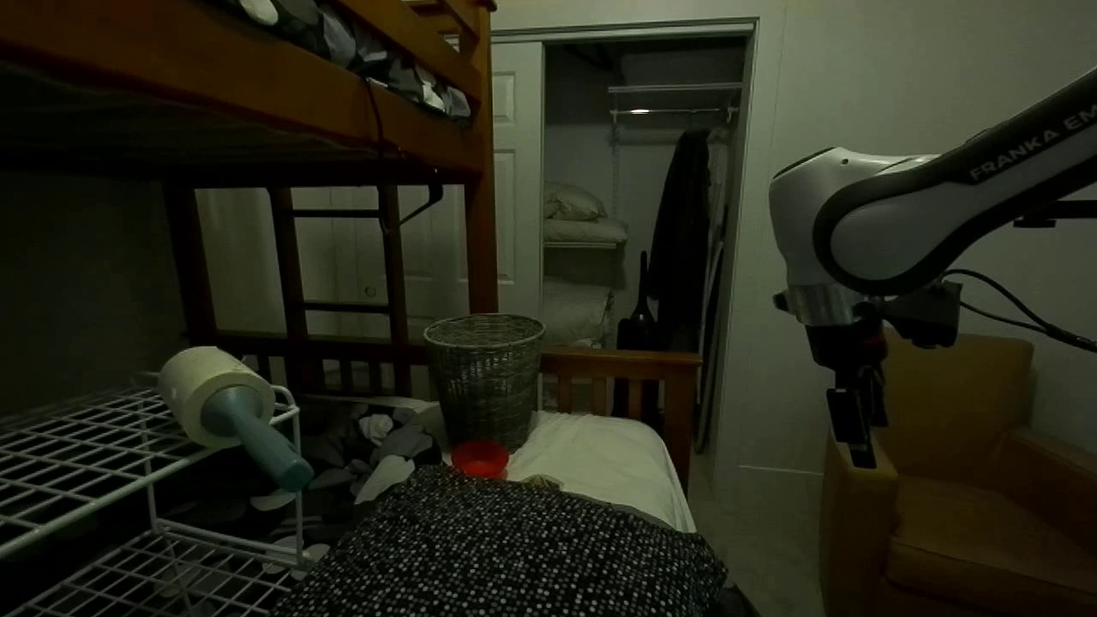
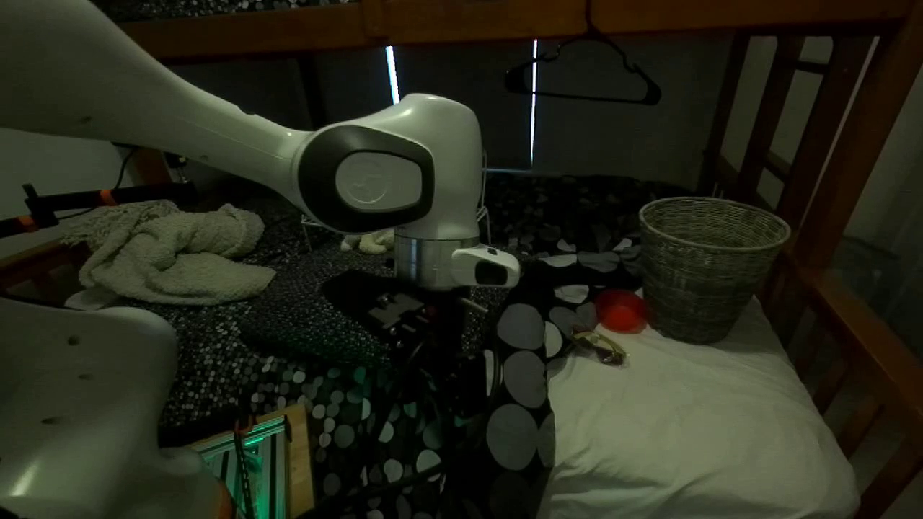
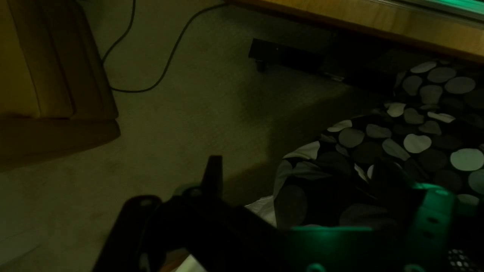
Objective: Put the teddy bear on the top shelf of the rack
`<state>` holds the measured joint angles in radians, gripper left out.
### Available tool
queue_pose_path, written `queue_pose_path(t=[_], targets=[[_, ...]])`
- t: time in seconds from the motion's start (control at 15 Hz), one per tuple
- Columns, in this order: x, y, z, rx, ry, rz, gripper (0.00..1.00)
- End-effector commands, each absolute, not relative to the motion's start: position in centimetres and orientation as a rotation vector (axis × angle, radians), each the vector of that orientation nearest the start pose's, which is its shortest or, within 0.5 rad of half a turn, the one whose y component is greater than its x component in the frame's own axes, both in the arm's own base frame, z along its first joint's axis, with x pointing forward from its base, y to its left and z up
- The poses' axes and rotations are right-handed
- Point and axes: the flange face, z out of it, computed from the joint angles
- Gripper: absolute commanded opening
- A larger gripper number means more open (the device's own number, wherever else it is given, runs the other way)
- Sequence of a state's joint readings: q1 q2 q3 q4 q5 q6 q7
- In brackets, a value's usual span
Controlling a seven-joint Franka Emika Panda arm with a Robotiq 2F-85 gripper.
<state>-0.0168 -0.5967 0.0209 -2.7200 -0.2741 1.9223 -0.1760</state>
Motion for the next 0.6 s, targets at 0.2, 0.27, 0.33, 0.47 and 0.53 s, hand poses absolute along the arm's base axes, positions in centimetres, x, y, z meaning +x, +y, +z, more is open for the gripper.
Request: queue_pose_path(t=[0.2,0.27,0.33,0.47,0.53], targets=[[32.7,-1.8,39.0,-3.323,-0.496,0.379,1.0],[33.5,-0.5,39.6,-3.335,-0.612,0.287,1.0],[34.4,1.8,40.5,-3.332,-0.7,0.178,1.0],[36.0,5.7,42.5,-3.306,-0.816,0.009,1.0],[36.7,8.0,43.8,-3.293,-0.897,-0.077,1.0]])
